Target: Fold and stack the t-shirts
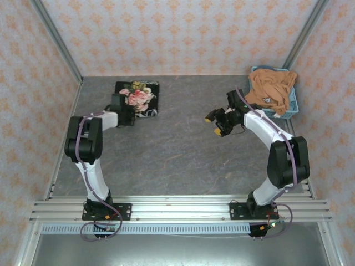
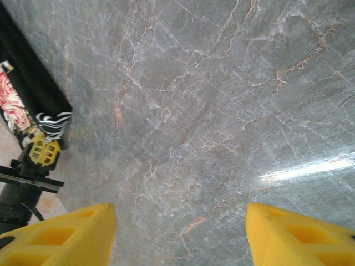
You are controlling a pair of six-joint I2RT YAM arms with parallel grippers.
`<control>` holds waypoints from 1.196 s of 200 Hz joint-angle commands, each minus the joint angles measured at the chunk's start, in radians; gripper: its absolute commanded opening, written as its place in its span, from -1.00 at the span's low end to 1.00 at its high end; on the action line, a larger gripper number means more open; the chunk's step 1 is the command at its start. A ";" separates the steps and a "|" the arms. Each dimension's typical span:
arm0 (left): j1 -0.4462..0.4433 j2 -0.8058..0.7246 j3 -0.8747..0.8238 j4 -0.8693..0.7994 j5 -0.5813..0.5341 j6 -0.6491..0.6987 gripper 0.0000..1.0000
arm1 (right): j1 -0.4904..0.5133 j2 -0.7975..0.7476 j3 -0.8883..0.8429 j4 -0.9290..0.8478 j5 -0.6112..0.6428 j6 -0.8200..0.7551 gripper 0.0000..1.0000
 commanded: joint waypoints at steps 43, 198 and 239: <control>0.228 0.150 0.265 -0.272 0.031 0.344 -1.00 | -0.005 0.091 0.116 -0.073 -0.009 -0.048 0.26; 0.277 0.230 0.470 -0.278 0.103 0.308 -1.00 | -0.005 0.123 0.192 -0.122 -0.016 -0.094 0.26; 0.274 0.145 0.416 -0.277 0.102 0.291 -0.39 | -0.005 0.089 0.186 -0.132 0.003 -0.116 0.30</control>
